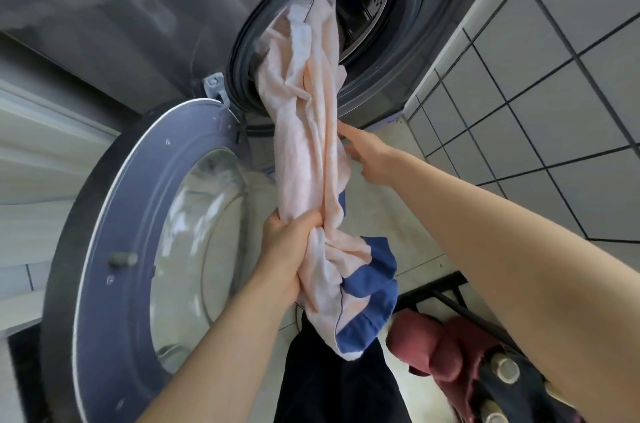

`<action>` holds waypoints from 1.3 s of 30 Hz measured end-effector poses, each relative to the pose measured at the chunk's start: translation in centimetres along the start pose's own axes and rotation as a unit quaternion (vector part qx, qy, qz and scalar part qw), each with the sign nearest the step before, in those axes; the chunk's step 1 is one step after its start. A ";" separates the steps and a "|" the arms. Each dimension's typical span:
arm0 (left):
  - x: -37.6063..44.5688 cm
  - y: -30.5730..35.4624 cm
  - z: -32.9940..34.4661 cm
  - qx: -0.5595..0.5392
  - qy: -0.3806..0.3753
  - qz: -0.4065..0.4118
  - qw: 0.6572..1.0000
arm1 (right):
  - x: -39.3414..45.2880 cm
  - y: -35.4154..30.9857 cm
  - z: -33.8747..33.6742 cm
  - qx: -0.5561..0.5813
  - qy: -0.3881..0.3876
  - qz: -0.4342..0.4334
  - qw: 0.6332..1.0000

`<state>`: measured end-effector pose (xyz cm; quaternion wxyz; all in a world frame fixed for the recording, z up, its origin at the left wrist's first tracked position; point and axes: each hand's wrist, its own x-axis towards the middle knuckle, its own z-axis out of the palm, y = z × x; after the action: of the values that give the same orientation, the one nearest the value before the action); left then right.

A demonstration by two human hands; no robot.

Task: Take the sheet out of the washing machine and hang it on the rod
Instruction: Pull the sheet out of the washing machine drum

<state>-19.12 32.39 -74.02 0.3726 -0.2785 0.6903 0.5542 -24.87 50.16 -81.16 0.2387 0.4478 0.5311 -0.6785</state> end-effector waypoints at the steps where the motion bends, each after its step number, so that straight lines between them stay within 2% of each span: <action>1: -0.2 0.0 -0.2 -0.006 -0.010 -0.006 1.000 | -0.1 0.0 0.2 0.006 -0.014 0.015 1.000; 5: -0.4 0.1 -0.8 -0.026 -0.066 -0.024 0.997 | 0.6 0.4 0.6 0.078 -0.071 0.076 0.991; 8: -0.3 0.2 -1.2 -0.028 -0.074 -0.016 0.997 | 0.6 -0.5 0.9 0.140 -0.001 0.025 0.990; 12: 0.4 -0.1 -1.3 0.003 -0.006 0.007 1.000 | -0.1 -0.9 0.7 0.069 0.108 -0.049 0.991; 14: 0.9 -0.3 -1.1 0.029 0.032 0.026 0.999 | -1.0 -0.4 -0.2 -0.008 0.158 -0.112 0.981; 17: 1.3 -0.7 -0.7 0.038 0.048 0.044 0.997 | -2.8 1.4 -2.9 -0.134 0.239 -0.216 0.937; 20: 1.6 -1.1 -0.1 0.033 0.042 0.047 0.997 | -5.7 2.5 -4.8 -0.163 0.270 -0.289 0.904; 25: 3.0 -1.1 0.6 -0.016 0.044 0.032 0.998 | -11.2 2.8 -4.2 -0.227 0.208 -0.390 0.868; 29: 3.3 -0.1 1.1 -0.123 -0.091 0.012 0.988 | -13.3 4.7 -1.8 -0.278 0.137 -0.424 0.851; 31: 3.3 0.7 1.2 -0.146 -0.162 -0.006 0.976 | -13.8 6.2 -0.7 -0.363 0.110 -0.449 0.809; 32: 3.3 1.0 1.3 -0.133 -0.173 -0.007 0.976 | -13.9 6.9 -0.2 -0.404 0.092 -0.466 0.782; 34: 3.1 1.0 1.5 -0.084 -0.121 0.012 0.989 | -14.1 7.8 0.3 -0.445 0.050 -0.489 0.749; 36: 3.3 0.4 1.4 -0.029 -0.028 0.042 0.998 | -14.7 8.3 0.5 -0.434 0.006 -0.481 0.762; 37: 3.2 0.2 1.2 -0.013 -0.001 0.050 0.999 | -15.1 8.4 0.6 -0.408 -0.013 -0.465 0.786; 39: 3.0 -0.1 0.7 -0.007 0.010 0.054 0.998 | -15.6 8.0 0.3 -0.303 -0.030 -0.404 0.863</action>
<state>-20.61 33.08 -76.68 0.3334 -0.2491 0.7040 0.5755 -11.00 44.97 -71.74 0.0840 0.0791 0.8376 -0.5339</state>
